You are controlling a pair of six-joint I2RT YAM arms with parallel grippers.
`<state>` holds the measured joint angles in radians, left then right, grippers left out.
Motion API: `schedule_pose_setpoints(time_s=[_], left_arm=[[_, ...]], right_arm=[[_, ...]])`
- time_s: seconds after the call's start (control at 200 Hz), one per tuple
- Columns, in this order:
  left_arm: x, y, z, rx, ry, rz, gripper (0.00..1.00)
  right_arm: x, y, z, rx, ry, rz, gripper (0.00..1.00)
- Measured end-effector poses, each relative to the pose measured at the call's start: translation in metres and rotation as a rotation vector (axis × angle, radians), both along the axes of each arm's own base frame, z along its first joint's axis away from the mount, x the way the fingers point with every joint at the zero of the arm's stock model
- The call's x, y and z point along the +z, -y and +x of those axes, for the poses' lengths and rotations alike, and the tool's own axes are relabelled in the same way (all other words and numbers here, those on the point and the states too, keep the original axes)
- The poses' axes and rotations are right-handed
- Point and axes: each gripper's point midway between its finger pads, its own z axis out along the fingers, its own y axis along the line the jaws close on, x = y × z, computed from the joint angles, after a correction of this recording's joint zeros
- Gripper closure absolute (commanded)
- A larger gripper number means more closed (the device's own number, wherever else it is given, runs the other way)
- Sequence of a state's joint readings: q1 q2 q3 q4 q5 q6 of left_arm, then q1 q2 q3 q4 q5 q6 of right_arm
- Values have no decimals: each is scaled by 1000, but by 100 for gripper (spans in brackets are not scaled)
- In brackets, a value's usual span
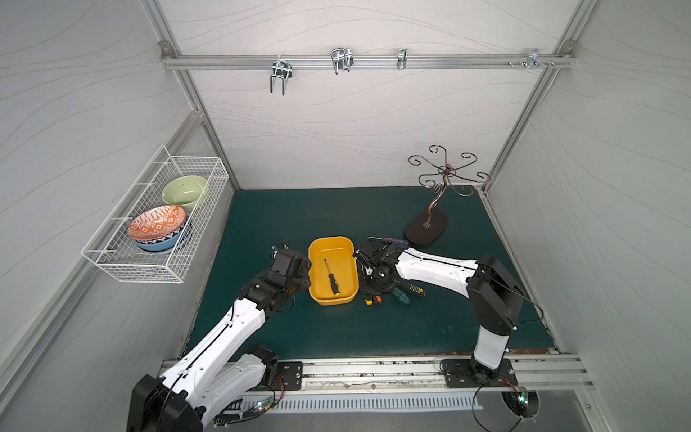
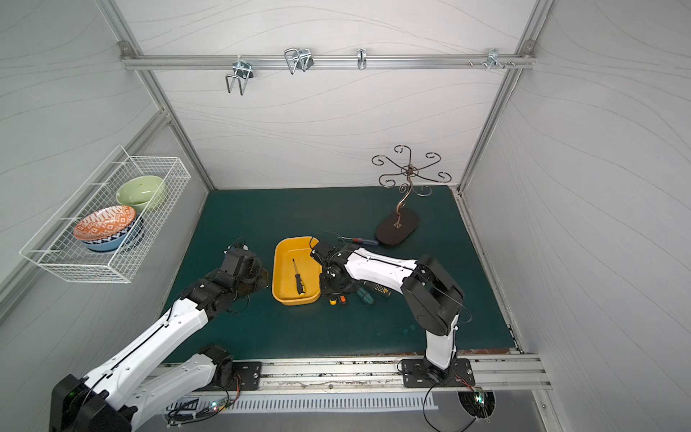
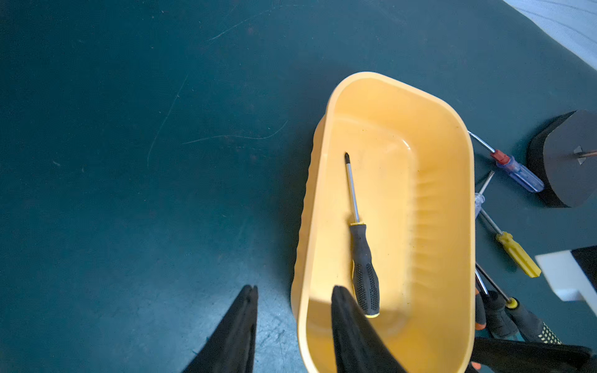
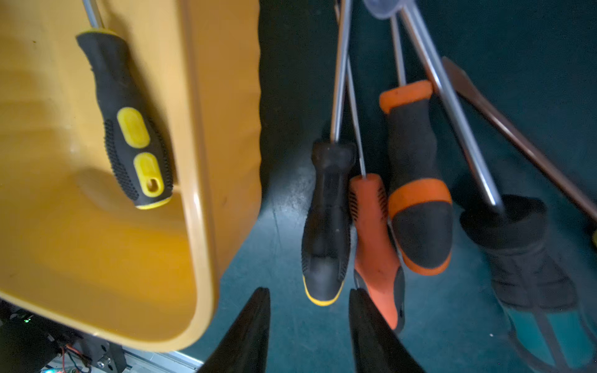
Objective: Put the screwdriver on the desktop into the storage box
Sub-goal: Pick up the screwdriver from the center of the board.
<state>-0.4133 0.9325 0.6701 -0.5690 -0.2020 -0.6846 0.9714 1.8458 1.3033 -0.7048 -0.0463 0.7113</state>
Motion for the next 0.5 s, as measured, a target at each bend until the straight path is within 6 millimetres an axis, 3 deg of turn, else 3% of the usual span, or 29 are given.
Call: schedule_pose_setpoints(time_s=[0.5], left_arm=[[3, 0, -1, 0, 11, -6, 58]], right_arm=[[-23, -8, 12, -4, 33, -78, 58]])
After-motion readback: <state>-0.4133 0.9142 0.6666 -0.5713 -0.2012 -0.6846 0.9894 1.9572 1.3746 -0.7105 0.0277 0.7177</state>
